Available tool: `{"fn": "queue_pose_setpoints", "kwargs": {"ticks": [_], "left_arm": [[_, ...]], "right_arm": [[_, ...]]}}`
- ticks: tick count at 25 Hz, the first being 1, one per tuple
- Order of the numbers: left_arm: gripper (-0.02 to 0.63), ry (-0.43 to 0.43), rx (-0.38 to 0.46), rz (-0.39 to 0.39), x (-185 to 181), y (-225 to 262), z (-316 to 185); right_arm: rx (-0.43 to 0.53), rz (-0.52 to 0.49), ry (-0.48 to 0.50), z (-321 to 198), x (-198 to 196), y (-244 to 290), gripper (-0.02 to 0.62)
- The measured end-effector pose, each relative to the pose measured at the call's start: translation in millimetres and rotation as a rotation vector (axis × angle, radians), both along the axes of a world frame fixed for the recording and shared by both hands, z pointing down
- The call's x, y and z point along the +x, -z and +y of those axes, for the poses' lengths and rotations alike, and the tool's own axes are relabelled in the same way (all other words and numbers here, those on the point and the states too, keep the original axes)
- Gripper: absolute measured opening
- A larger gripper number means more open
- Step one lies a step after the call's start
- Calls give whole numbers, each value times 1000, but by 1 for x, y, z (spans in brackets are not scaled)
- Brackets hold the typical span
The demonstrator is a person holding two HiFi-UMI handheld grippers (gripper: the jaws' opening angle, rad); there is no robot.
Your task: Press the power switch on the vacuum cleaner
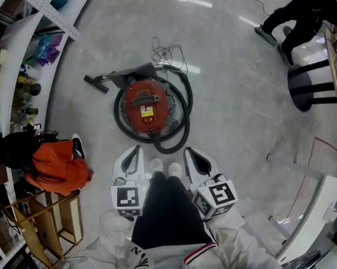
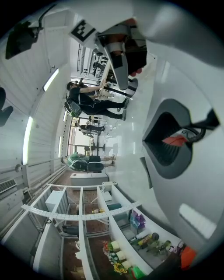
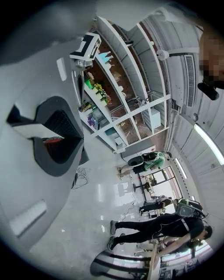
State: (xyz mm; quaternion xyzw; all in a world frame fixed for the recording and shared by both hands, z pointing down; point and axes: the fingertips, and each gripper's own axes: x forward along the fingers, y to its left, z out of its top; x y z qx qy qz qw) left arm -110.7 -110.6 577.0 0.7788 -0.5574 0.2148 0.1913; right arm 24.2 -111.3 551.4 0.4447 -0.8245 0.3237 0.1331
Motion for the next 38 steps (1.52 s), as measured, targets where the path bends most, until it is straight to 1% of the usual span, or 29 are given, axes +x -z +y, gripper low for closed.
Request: {"fn": "queue_pose_setpoints", "kwargs": {"ticks": [7,10,14,19,25,30,38], "left_arm": [[0,-37,-40,-27,4,-52,-11],[0,-48,-51,-39,5,-71,-17],[0,-43,-72,-37,3,-94,-23],[0,-48,-107,-56,3,-125,-27],[0,-61,-145,-88,-1,-157,-29],[0,-73,-174,-122,-4,-179,-34],[0,-91,-207,-178,-4,-205,-44]], "right_arm": [[-22,15,-2,-6,-9,-36,2],[-17,13,15,-11,-15,-53,2],[-20,8,30,-19,-23,-73,2],[-35,34,58,-24,-27,-101,2],[-53,41,17,-32,-16,-116,2],[-86,34,-45,-32,1,-128,2],[-105,36,-65,-34,12,-134,2]]}}
